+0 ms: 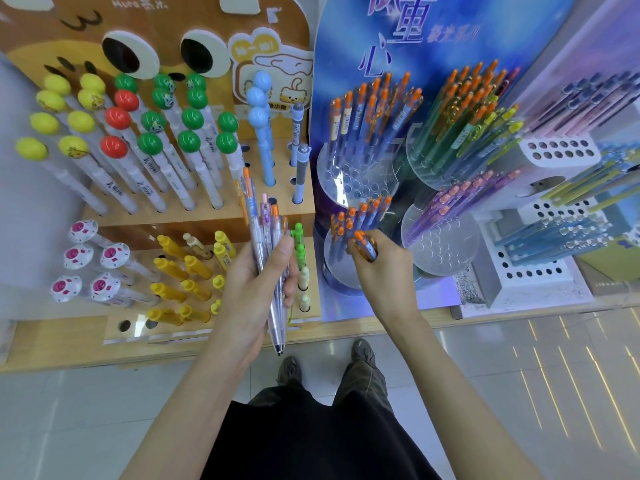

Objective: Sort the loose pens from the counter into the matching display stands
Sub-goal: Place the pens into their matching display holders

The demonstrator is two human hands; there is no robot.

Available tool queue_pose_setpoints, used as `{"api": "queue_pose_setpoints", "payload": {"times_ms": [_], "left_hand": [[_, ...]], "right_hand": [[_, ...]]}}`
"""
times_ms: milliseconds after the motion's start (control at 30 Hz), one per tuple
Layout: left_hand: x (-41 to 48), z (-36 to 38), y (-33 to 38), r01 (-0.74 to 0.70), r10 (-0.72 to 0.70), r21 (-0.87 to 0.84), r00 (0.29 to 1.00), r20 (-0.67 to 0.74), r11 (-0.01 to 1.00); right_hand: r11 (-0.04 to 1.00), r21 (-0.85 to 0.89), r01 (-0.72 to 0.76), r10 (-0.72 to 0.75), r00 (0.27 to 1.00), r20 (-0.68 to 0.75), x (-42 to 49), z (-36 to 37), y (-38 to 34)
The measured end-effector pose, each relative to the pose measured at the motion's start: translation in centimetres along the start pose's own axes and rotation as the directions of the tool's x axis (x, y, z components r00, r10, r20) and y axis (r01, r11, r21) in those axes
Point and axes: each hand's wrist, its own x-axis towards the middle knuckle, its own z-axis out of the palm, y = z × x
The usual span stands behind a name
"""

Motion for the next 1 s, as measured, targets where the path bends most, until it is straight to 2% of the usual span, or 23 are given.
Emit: {"api": "queue_pose_setpoints", "payload": {"times_ms": [167,233,267,333,400,467,600,700,833,900,1000], "left_hand": [[0.0,0.4,0.1,-0.007,0.007,0.006,0.999,0.041,1.000],[-0.1,0.4,0.1,0.001,-0.001,0.014,0.999,0.054,1.000],[-0.1,0.5,0.1,0.006,-0.007,0.025,0.998,0.060,1.000],[0.1,0.7,-0.1,0.021,-0.024,0.051,0.998,0.066,0.998],[0.4,1.0,-0.5,0.029,-0.034,0.088,0.998,0.058,0.996],[0.6,1.5,-0.7,0.037,-0.044,0.114,0.997,0.063,0.993],[0.7,2.2,-1.1,0.053,-0.066,0.136,0.993,0.097,0.989],[0.5,2.4,-1.1,0.024,-0.052,0.204,0.990,0.133,0.979],[0.5,3.3,-0.6,-0.025,-0.022,0.266,0.984,0.175,0.964],[0.5,3.5,-0.6,-0.032,-0.009,0.266,0.989,0.149,0.964],[0.6,3.6,-0.5,-0.044,0.011,0.269,0.992,0.123,0.962]], "right_hand": [[0.997,0.059,-0.051,0.049,0.998,0.033,-0.3,-0.3,-0.6],[0.966,0.224,-0.128,0.126,0.992,0.021,-0.7,-0.8,-1.3],[0.905,0.385,-0.182,0.179,0.983,0.042,-1.0,-1.2,-1.7],[0.671,0.687,-0.279,0.234,0.959,0.161,-1.3,-2.0,-2.6],[0.453,0.823,-0.343,0.206,0.938,0.278,-1.2,-2.7,-3.4],[0.357,0.861,-0.363,0.169,0.931,0.323,-1.0,-3.4,-3.9],[0.347,0.886,-0.306,0.145,0.951,0.272,-0.5,-4.4,-3.6],[0.285,0.901,-0.326,0.091,0.945,0.313,-0.3,-4.8,-3.6],[0.256,0.895,-0.366,0.067,0.930,0.361,-0.1,-5.2,-4.0],[0.329,0.877,-0.349,0.085,0.936,0.341,0.0,-5.2,-4.0],[0.599,0.766,-0.232,0.096,0.971,0.219,0.0,-5.4,-3.6]]}}
